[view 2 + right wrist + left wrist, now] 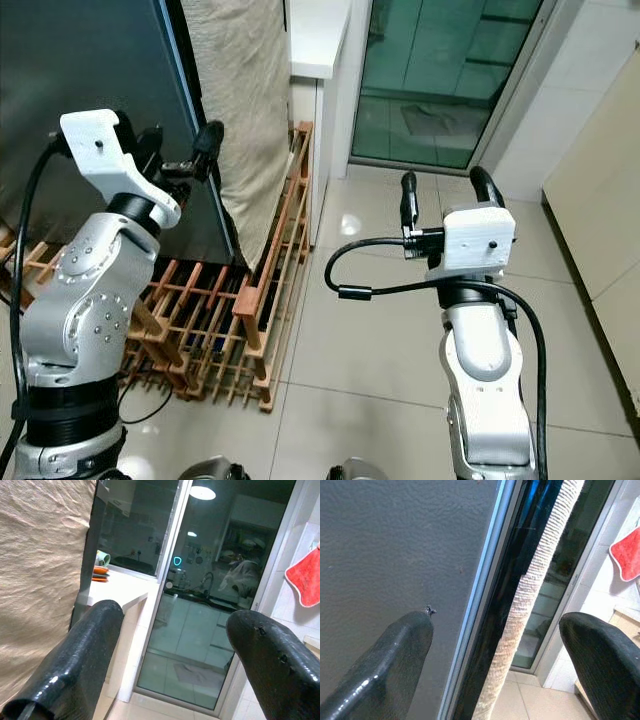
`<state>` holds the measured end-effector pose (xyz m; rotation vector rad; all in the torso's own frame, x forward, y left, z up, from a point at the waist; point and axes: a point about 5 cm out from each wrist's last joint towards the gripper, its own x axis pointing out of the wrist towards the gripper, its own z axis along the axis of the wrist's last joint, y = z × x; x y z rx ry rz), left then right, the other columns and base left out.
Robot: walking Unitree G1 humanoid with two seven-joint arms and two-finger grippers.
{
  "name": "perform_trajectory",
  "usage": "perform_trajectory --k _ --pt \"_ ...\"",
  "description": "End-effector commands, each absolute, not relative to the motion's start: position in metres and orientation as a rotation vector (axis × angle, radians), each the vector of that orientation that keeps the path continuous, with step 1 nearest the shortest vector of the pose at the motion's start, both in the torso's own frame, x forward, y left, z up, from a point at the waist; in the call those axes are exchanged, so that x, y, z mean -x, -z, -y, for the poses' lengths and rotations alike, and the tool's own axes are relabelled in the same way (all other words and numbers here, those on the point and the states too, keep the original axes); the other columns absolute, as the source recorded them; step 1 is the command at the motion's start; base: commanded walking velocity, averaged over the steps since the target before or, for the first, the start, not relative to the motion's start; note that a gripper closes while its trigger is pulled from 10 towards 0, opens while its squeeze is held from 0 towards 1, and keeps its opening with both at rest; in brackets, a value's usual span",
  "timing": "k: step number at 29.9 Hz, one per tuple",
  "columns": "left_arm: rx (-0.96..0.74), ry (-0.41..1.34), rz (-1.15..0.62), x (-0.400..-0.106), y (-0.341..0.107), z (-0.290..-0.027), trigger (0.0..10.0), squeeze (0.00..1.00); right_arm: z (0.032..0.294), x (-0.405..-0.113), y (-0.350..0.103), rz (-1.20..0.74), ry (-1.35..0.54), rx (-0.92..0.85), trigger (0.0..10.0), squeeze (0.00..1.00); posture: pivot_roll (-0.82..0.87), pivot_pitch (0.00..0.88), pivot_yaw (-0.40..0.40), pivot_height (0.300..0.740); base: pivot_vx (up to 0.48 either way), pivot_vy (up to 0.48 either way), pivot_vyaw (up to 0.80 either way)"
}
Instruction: Restocking fridge
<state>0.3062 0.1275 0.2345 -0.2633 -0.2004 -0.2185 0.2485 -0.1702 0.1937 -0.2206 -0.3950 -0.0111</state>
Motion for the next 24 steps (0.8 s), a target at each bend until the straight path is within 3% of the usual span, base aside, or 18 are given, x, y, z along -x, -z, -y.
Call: perform_trajectory --k 1,24 --pt "0.268 0.230 0.189 -0.308 -0.234 -0.123 10.0 0.00 0.172 -0.248 -0.195 0.398 0.017 0.222 10.0 0.00 -0.16 0.000 -0.012 0.711 0.000 0.000 0.00" --pt "0.324 0.298 0.148 -0.314 -0.235 -0.099 10.0 0.00 0.171 -0.249 -0.195 0.401 0.018 0.224 10.0 0.00 -0.18 0.000 -0.007 0.711 0.000 0.000 0.00"
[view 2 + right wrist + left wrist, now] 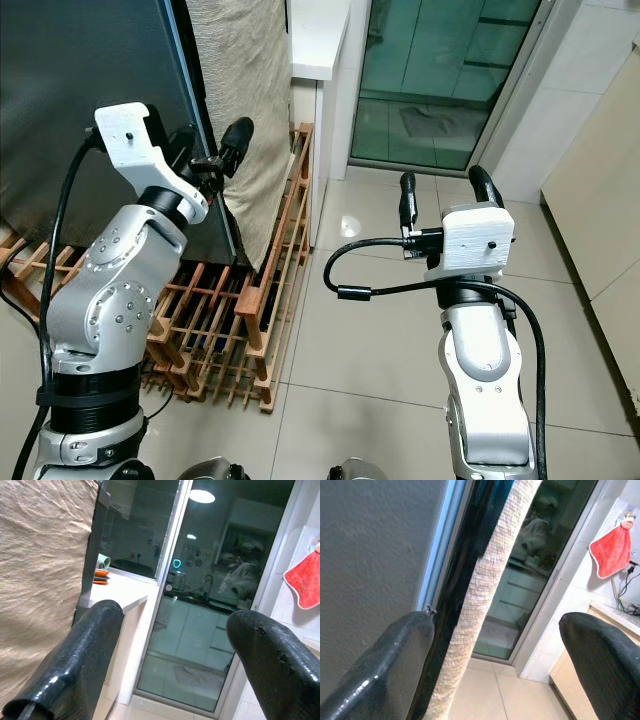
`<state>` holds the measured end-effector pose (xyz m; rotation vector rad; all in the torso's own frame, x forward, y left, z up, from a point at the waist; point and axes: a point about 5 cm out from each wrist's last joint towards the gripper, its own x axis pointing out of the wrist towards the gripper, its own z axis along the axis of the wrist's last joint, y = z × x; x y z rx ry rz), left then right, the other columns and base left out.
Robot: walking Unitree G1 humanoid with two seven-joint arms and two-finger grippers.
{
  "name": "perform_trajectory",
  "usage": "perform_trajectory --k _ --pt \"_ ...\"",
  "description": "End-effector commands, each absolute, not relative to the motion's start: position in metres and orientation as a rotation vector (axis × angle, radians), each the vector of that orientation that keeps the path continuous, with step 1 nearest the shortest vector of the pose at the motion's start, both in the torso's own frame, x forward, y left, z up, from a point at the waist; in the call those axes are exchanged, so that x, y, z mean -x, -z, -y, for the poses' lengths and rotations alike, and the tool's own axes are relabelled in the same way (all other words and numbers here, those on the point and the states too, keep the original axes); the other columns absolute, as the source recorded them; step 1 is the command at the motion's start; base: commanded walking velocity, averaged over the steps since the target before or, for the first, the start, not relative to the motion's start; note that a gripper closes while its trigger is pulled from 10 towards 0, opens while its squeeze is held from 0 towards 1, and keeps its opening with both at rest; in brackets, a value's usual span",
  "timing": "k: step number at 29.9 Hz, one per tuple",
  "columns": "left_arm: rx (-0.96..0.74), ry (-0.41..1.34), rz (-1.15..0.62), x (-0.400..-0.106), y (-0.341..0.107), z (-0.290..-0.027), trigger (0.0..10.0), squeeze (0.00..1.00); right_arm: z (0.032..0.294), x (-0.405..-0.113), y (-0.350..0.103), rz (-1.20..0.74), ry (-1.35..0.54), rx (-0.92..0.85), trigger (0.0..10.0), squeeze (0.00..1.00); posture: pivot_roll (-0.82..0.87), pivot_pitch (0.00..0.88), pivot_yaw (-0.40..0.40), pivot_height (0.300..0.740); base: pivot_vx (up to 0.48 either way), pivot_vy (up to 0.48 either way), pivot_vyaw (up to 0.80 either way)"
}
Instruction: Restocking fridge
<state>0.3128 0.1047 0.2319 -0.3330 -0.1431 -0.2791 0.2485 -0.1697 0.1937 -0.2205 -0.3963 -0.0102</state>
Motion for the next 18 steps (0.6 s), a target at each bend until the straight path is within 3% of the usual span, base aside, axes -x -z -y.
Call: perform_trajectory --k 1,18 --pt "0.325 0.304 0.149 -0.314 -0.236 -0.097 10.0 0.00 0.171 -0.249 -0.195 0.401 0.017 0.223 10.0 0.00 -0.18 0.000 -0.007 0.711 0.000 0.000 0.00" --pt "0.278 0.275 0.127 -0.329 -0.230 -0.087 10.0 0.00 0.169 -0.248 -0.194 0.399 0.021 0.220 10.0 0.00 -0.19 0.005 -0.004 0.711 0.000 0.000 0.00"
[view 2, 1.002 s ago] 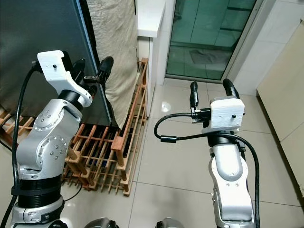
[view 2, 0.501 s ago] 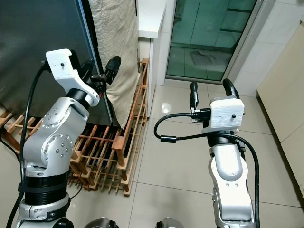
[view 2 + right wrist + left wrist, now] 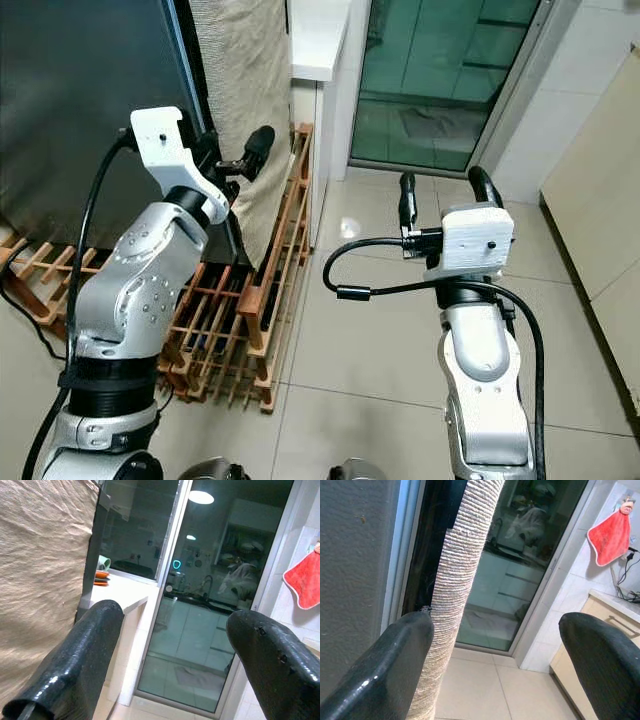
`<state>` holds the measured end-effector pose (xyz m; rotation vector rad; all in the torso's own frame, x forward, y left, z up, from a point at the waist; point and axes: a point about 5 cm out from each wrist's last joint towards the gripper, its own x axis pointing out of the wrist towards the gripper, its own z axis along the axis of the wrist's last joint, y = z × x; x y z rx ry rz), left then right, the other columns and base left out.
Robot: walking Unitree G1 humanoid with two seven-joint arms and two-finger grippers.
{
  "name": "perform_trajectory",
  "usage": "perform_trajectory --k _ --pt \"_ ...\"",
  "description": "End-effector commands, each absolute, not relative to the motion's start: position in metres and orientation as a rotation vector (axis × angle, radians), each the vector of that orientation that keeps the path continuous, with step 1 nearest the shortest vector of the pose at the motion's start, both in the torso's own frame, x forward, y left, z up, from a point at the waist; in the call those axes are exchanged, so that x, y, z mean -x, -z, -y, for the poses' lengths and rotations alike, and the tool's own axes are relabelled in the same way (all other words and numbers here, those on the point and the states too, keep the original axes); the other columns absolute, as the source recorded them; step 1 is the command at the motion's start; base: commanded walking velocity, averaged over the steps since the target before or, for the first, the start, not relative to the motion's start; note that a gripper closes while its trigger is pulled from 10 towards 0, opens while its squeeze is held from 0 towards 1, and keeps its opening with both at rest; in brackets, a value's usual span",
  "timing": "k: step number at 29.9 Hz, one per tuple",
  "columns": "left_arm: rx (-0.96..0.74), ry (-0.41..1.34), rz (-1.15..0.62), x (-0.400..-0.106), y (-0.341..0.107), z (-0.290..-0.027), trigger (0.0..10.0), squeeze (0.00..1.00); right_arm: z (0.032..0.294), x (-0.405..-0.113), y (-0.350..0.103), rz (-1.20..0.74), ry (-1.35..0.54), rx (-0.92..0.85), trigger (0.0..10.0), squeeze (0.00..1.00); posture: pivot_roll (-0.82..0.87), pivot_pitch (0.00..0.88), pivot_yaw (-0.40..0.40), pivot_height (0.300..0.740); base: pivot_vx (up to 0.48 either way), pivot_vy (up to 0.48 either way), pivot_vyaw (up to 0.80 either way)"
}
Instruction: Restocking fridge
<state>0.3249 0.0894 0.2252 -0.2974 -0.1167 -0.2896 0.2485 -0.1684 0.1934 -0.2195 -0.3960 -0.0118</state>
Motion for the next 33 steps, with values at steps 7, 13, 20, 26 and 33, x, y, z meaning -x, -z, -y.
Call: perform_trajectory --k 7,13,20,26,33 --pt "0.285 0.213 0.104 -0.336 -0.227 -0.091 10.0 0.00 0.169 -0.248 -0.194 0.400 0.020 0.219 10.0 0.00 -0.19 0.006 -0.001 0.711 0.000 0.000 0.00" --pt "0.333 0.166 0.076 -0.340 -0.222 -0.098 10.0 0.00 0.170 -0.246 -0.194 0.397 0.027 0.223 10.0 0.00 -0.20 0.009 0.001 0.711 0.000 0.000 0.00" --pt "0.319 0.128 0.087 -0.342 -0.221 -0.108 10.0 0.00 0.172 -0.244 -0.194 0.393 0.033 0.229 10.0 0.00 -0.21 0.017 0.001 0.711 0.000 0.000 0.00" --pt "0.351 0.098 0.079 -0.343 -0.220 -0.111 10.0 0.00 0.171 -0.244 -0.193 0.389 0.033 0.225 10.0 0.00 -0.21 0.017 0.001 0.711 0.000 0.000 0.00" --pt "0.431 0.050 0.038 -0.349 -0.214 -0.114 10.0 0.00 0.171 -0.245 -0.193 0.390 0.033 0.223 10.0 0.00 -0.21 0.015 0.001 0.711 0.000 0.000 0.00"
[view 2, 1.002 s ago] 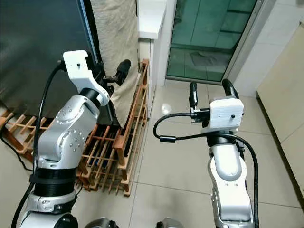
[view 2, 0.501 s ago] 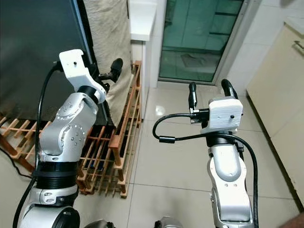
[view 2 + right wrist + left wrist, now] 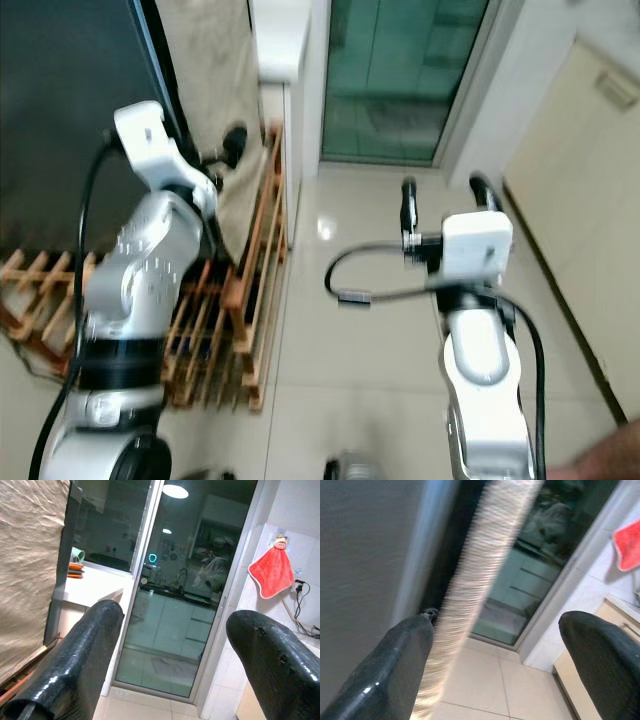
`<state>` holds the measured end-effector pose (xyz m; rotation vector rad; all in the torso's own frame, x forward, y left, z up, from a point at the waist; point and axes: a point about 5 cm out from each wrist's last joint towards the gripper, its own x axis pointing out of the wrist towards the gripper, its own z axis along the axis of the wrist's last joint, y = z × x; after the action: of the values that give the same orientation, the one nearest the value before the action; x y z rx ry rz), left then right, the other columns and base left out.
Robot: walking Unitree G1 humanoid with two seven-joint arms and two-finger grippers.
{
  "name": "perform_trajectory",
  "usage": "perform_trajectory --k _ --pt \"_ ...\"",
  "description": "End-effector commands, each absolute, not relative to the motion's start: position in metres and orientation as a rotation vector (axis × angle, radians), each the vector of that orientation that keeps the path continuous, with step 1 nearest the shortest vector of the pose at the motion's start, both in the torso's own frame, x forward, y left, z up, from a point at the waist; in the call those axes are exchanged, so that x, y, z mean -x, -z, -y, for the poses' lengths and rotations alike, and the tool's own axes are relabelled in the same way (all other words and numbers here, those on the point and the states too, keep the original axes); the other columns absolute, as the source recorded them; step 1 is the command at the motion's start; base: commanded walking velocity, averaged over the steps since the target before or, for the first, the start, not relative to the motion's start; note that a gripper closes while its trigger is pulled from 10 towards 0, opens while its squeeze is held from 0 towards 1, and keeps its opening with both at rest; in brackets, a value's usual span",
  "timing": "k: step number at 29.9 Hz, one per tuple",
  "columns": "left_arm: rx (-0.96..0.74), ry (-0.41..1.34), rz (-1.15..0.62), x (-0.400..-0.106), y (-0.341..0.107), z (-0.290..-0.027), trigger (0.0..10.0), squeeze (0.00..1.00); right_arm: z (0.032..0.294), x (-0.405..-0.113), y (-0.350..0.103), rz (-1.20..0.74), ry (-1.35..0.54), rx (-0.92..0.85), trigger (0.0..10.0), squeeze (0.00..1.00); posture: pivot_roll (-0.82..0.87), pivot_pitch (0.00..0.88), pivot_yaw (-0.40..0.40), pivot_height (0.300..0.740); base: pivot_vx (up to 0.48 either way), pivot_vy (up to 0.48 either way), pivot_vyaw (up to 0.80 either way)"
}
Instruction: Restocking fridge
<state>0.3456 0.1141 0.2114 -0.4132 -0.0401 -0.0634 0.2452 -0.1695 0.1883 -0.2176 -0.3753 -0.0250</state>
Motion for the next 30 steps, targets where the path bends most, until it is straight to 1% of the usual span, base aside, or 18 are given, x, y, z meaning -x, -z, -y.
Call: perform_trajectory --k 1,11,18,20,24,27,30 --pt "0.437 0.049 0.034 -0.350 -0.214 -0.114 10.0 0.00 0.171 -0.245 -0.193 0.391 0.034 0.224 10.0 0.00 -0.21 0.015 0.001 0.711 0.000 0.000 0.00" --pt "0.468 0.037 0.031 -0.358 -0.214 -0.110 10.0 0.00 0.172 -0.246 -0.194 0.393 0.038 0.228 10.0 0.00 -0.21 0.013 0.000 0.711 0.000 0.000 0.00" --pt "0.453 0.155 0.134 -0.355 -0.236 -0.092 10.0 0.00 0.172 -0.245 -0.194 0.394 0.040 0.226 10.0 0.00 -0.21 0.013 0.000 0.711 0.000 0.000 0.00" --pt "0.443 0.162 0.148 -0.355 -0.238 -0.091 10.0 0.00 0.171 -0.246 -0.194 0.394 0.040 0.226 10.0 0.00 -0.21 0.013 0.000 0.711 0.000 0.000 0.00" --pt "0.427 0.204 0.196 -0.355 -0.247 -0.078 10.0 0.00 0.171 -0.246 -0.193 0.395 0.036 0.225 10.0 0.00 -0.21 0.013 0.000 0.711 0.000 0.000 0.00" --pt "0.406 0.201 0.199 -0.356 -0.247 -0.069 10.0 0.00 0.170 -0.247 -0.194 0.398 0.035 0.226 10.0 0.00 -0.21 0.014 0.001 0.711 0.000 0.000 0.00" --pt "0.367 0.161 0.190 -0.358 -0.245 -0.067 10.0 0.00 0.170 -0.248 -0.195 0.401 0.034 0.227 10.0 0.00 -0.22 0.014 0.003 0.711 0.000 0.000 0.00"
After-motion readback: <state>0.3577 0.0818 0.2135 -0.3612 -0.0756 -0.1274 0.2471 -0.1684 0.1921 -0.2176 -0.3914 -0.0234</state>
